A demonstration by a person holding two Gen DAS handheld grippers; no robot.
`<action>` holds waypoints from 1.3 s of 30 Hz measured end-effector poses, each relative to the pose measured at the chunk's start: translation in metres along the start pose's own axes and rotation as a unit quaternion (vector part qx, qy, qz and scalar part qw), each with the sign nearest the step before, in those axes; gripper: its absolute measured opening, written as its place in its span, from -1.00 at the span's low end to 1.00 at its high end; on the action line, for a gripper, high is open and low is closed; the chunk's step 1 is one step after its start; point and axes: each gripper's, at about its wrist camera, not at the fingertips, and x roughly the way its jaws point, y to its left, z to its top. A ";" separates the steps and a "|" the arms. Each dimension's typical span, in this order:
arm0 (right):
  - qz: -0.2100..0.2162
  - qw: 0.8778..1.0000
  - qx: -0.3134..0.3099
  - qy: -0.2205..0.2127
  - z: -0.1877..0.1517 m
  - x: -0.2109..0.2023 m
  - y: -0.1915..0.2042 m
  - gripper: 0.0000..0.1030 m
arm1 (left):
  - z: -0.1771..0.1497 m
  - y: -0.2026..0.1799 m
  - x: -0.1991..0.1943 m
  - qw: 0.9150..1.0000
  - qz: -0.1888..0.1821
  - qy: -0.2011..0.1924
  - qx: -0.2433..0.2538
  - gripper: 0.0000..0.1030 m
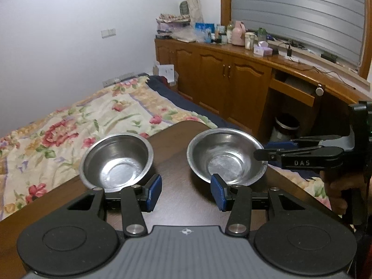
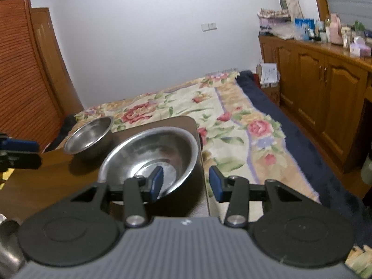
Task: Organize plates and bowls
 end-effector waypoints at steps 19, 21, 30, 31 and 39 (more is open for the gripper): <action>0.025 0.999 0.020 0.029 0.005 0.021 0.008 -0.23 | 0.014 0.011 0.069 0.997 -0.032 0.056 -0.030 -0.18; 0.026 0.999 0.022 0.029 0.006 0.022 0.009 -0.23 | 0.014 0.008 0.074 0.997 -0.033 0.060 -0.030 -0.19; 0.033 0.998 0.034 0.035 0.006 0.026 0.008 -0.39 | 0.011 0.002 0.083 0.995 -0.037 0.083 -0.038 -0.48; 0.036 0.998 0.038 0.035 0.006 0.026 0.008 -0.43 | 0.011 0.002 0.082 0.995 -0.036 0.082 -0.040 -0.48; 0.049 0.997 0.047 0.030 0.007 0.018 0.011 -0.51 | 0.013 0.002 0.055 0.997 -0.038 0.056 -0.042 -0.49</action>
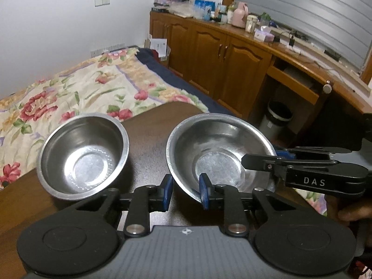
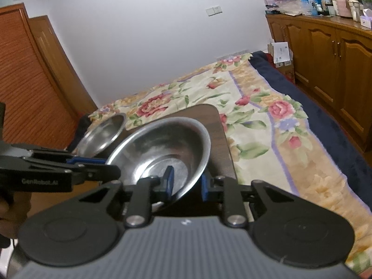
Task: Organize plates and bowls
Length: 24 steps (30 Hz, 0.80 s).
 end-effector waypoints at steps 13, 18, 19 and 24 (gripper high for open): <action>0.024 0.998 -0.030 -0.043 0.013 -0.044 0.040 -0.51 | -0.006 -0.007 -0.080 0.998 0.008 -0.063 0.009 -0.48; 0.036 0.997 -0.039 -0.052 0.014 -0.054 0.054 -0.51 | -0.016 -0.004 -0.104 0.997 0.011 -0.079 0.007 -0.48; 0.037 0.997 -0.044 -0.053 0.013 -0.056 0.057 -0.51 | -0.018 -0.004 -0.109 0.996 0.013 -0.082 0.007 -0.48; 0.047 0.996 -0.054 -0.059 0.010 -0.063 0.071 -0.51 | -0.030 -0.004 -0.132 0.995 0.020 -0.098 0.005 -0.48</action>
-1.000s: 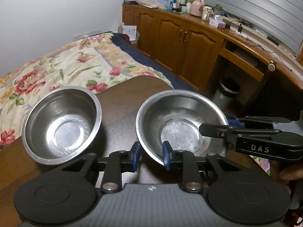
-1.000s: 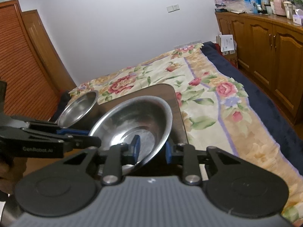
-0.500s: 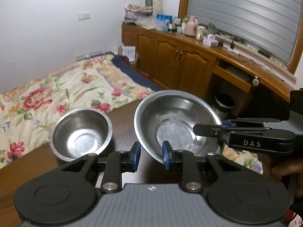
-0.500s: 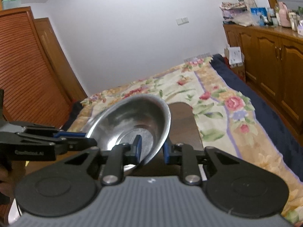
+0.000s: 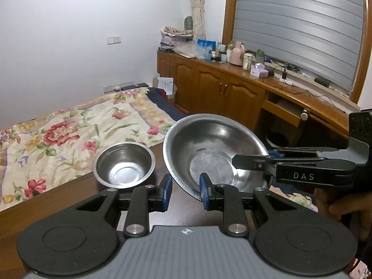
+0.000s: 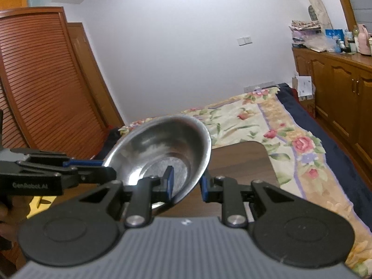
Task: Organize plates and bowls
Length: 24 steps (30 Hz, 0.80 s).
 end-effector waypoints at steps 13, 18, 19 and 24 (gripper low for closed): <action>0.032 0.999 -0.028 -0.001 -0.006 -0.010 0.035 -0.51 | -0.023 0.005 -0.045 1.000 0.015 -0.018 -0.003 -0.47; 0.042 0.999 -0.032 -0.001 -0.010 -0.012 0.043 -0.50 | -0.031 0.006 -0.055 1.000 0.018 -0.023 -0.005 -0.47; 0.044 0.998 -0.033 -0.001 -0.011 -0.012 0.043 -0.50 | -0.032 0.006 -0.056 1.000 0.018 -0.024 -0.007 -0.47; 0.052 0.998 -0.036 0.003 -0.018 -0.017 0.049 -0.50 | -0.042 0.003 -0.067 0.999 0.014 -0.030 -0.010 -0.47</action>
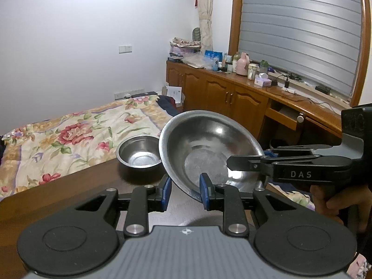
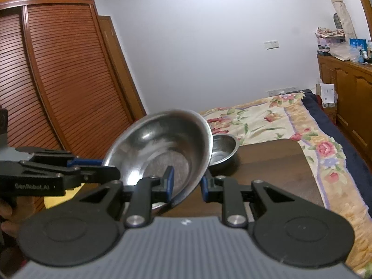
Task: Organize plates and bowls
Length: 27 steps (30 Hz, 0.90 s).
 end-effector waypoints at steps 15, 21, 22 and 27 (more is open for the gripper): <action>0.022 0.999 -0.005 0.027 -0.032 -0.008 0.014 -0.50 | -0.046 -0.007 -0.011 1.000 -0.008 0.003 -0.022 -0.47; 0.036 0.999 0.003 0.040 -0.048 -0.006 0.013 -0.56 | -0.065 -0.009 -0.007 1.000 -0.002 0.017 -0.016 -0.47; 0.037 0.998 0.006 0.042 -0.050 -0.006 0.012 -0.57 | -0.069 -0.009 -0.006 1.000 -0.002 0.019 -0.016 -0.47; 0.037 0.998 0.012 0.051 -0.061 -0.007 0.011 -0.61 | -0.085 -0.010 -0.005 0.999 -0.004 0.027 -0.022 -0.47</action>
